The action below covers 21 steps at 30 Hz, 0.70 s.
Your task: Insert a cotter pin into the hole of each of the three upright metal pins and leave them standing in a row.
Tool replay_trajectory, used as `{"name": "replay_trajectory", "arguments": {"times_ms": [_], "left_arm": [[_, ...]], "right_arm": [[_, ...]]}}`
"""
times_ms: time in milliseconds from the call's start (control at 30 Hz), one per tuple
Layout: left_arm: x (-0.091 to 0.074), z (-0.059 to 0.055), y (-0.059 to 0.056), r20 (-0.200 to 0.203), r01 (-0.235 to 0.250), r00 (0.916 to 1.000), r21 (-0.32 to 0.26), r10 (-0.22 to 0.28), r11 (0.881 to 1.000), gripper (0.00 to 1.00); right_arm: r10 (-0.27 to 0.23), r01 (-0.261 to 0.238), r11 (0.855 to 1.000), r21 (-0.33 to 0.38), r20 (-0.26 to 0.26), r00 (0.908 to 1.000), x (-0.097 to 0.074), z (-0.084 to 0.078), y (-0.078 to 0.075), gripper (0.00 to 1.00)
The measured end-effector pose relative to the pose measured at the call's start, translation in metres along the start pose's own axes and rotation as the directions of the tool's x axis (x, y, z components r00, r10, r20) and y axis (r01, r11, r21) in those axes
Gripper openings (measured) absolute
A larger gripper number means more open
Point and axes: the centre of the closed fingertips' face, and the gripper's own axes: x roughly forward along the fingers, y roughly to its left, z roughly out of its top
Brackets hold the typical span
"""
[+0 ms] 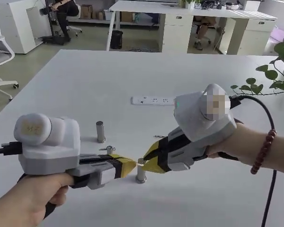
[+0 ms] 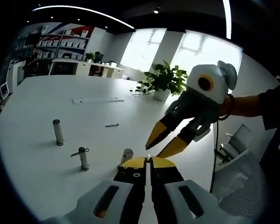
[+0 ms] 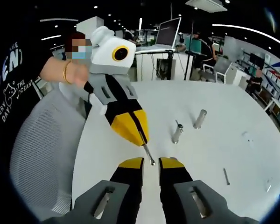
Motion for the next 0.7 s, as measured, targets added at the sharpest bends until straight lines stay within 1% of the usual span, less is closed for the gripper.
{"name": "replay_trajectory", "arguments": {"times_ms": [100, 167, 200, 233, 267, 300, 333, 400, 433, 500, 600, 667, 700], "left_arm": [[-0.001, -0.003, 0.001, -0.012, 0.005, 0.9999, 0.023, -0.005, 1.0, 0.0], [-0.002, -0.004, 0.0, -0.021, 0.017, 0.9996, 0.051, -0.016, 0.999, 0.0], [-0.003, -0.005, -0.001, -0.024, 0.023, 0.9995, 0.072, -0.021, 0.997, 0.0], [-0.003, -0.005, -0.002, -0.026, 0.028, 0.9993, 0.08, -0.026, 0.996, 0.0], [-0.004, -0.006, -0.004, -0.029, 0.038, 0.9989, 0.086, -0.036, 0.996, 0.0], [-0.004, -0.007, -0.005, -0.03, 0.045, 0.9987, 0.093, -0.042, 0.995, 0.0], [-0.005, -0.007, -0.006, -0.031, 0.054, 0.9982, 0.107, -0.051, 0.993, 0.0], [-0.005, -0.008, -0.009, -0.034, 0.07, 0.9972, 0.119, -0.067, 0.99, 0.0], [-0.006, -0.008, -0.01, -0.033, 0.079, 0.9966, 0.129, -0.076, 0.988, 0.0], [-0.007, -0.009, -0.015, -0.033, 0.101, 0.9947, 0.146, -0.097, 0.984, 0.0], [-0.007, -0.01, -0.021, -0.034, 0.134, 0.9909, 0.168, -0.13, 0.977, 0.0], [-0.008, -0.011, -0.025, -0.04, 0.154, 0.988, 0.182, -0.149, 0.971, 0.0], [-0.008, -0.011, -0.026, -0.041, 0.161, 0.9868, 0.187, -0.156, 0.969, 0.0]], "right_arm": [[0.028, -0.029, 0.998, 0.051, 0.007, 0.9996, -0.001, -0.004, 0.003, 0.09], [0.047, -0.048, 0.995, 0.091, 0.012, 0.9988, -0.001, -0.007, 0.004, 0.1], [0.062, -0.063, 0.993, 0.098, 0.013, 0.998, -0.002, -0.008, 0.006, 0.11], [0.076, -0.077, 0.991, 0.114, 0.015, 0.997, -0.002, -0.01, 0.008, 0.11], [0.08, -0.082, 0.989, 0.123, 0.022, 0.9966, -0.002, -0.011, 0.008, 0.1], [0.095, -0.098, 0.987, 0.128, 0.026, 0.9951, -0.003, -0.012, 0.01, 0.1], [0.108, -0.111, 0.983, 0.149, 0.033, 0.9936, -0.003, -0.013, 0.012, 0.11], [0.123, -0.128, 0.978, 0.162, 0.043, 0.9915, -0.004, -0.014, 0.013, 0.1], [0.141, -0.147, 0.972, 0.181, 0.047, 0.989, -0.005, -0.016, 0.016, 0.1], [0.145, -0.152, 0.969, 0.196, 0.049, 0.9882, -0.005, -0.017, 0.017, 0.11], [0.174, -0.182, 0.96, 0.212, 0.057, 0.9832, -0.008, -0.021, 0.022, 0.11], [0.203, -0.213, 0.95, 0.23, 0.07, 0.9767, -0.009, -0.021, 0.029, 0.1], [0.213, -0.225, 0.947, 0.23, 0.076, 0.9741, -0.009, -0.02, 0.031, 0.1]]}}
